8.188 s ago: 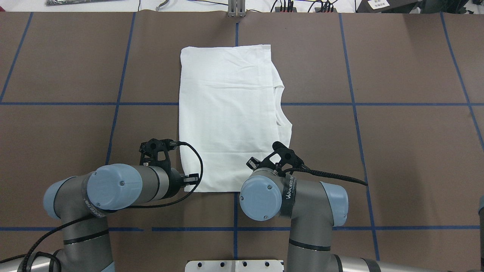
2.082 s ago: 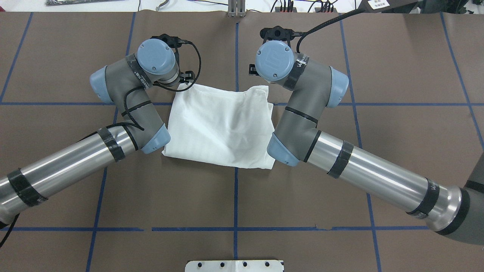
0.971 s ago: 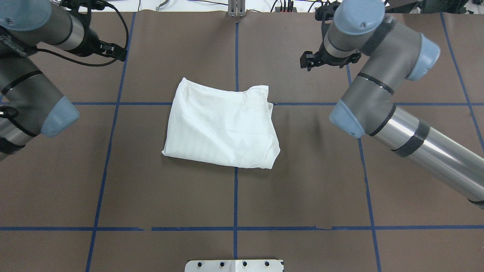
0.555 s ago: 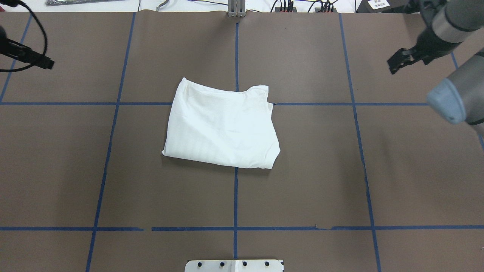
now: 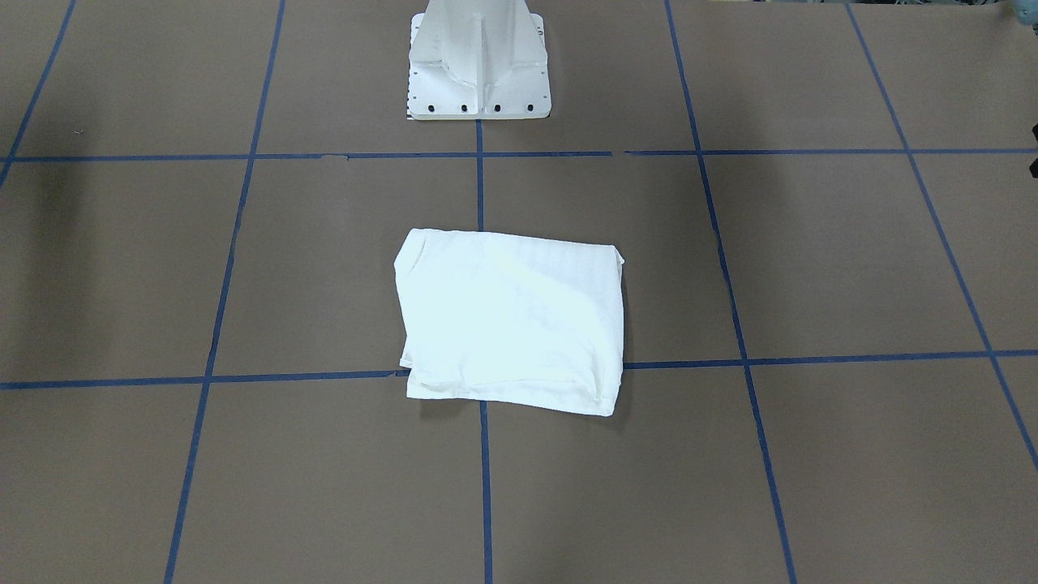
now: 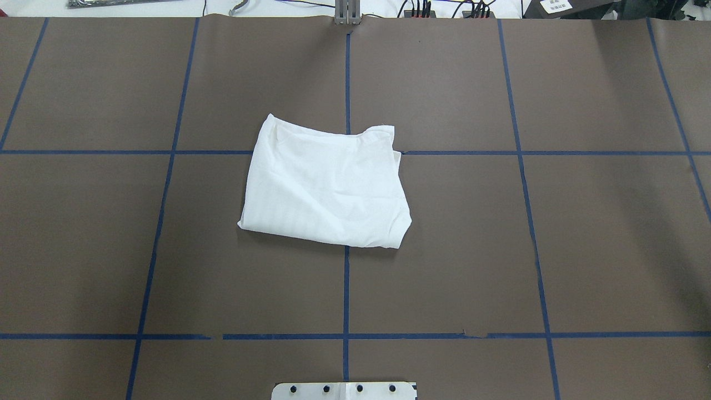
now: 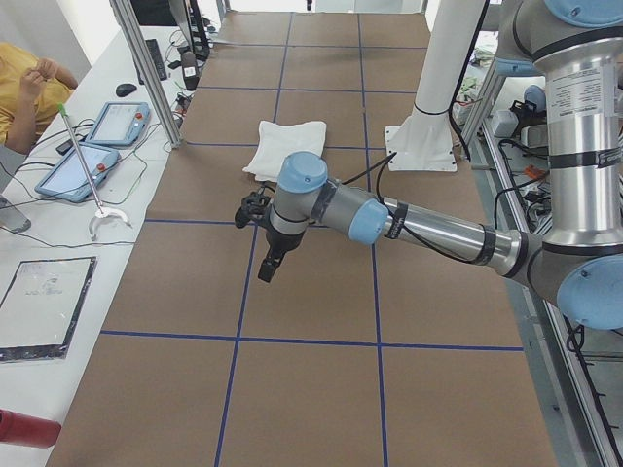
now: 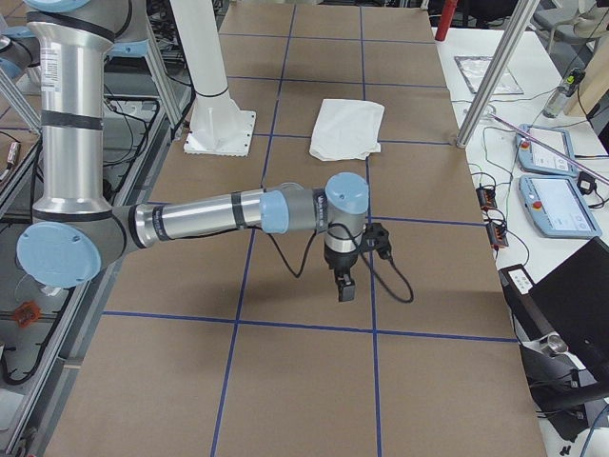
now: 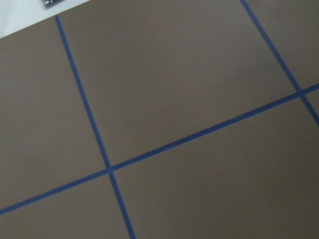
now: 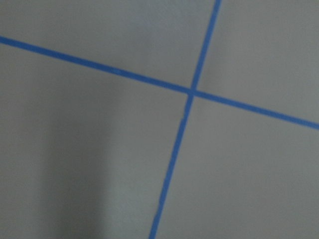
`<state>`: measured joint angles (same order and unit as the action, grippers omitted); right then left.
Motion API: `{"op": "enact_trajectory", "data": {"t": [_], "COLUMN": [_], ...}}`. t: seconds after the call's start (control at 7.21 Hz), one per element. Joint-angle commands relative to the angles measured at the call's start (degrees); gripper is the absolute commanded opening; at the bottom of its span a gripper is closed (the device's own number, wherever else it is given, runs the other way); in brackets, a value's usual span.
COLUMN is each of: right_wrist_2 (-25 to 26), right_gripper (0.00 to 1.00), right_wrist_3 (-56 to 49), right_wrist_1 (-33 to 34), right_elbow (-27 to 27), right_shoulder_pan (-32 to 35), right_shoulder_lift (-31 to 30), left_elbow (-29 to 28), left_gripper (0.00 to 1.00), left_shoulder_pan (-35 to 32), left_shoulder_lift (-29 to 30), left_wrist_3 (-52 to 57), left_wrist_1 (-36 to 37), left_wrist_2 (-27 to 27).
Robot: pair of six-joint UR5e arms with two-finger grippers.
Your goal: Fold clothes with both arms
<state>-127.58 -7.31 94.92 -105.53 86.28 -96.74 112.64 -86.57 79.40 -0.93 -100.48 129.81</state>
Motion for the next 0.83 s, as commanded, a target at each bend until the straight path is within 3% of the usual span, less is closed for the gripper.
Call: {"op": "enact_trajectory", "data": {"t": [0.0,0.28,0.69], "right_wrist_2": [-5.1,-5.1,-5.0], "right_gripper": [1.0,1.0,1.0], "right_wrist_3": [-2.0,-2.2,-2.2], "right_wrist_1": [0.0,0.0,-0.1], "right_elbow": [0.1,0.1,0.1], "right_shoulder_pan": [5.6,6.5,6.4], "right_shoulder_lift": [-6.5,-6.8,-6.7], "left_elbow": [-3.2,-5.9,-5.1], "left_gripper": [1.0,1.0,1.0], "left_shoulder_pan": [-4.8,-6.5,-6.3], "left_shoulder_lift": [-3.1,-7.4,-7.5], "left_wrist_3": [2.2,11.7,4.6], "left_wrist_1": [0.7,0.9,5.6], "left_wrist_2": [0.4,0.5,5.5]}}
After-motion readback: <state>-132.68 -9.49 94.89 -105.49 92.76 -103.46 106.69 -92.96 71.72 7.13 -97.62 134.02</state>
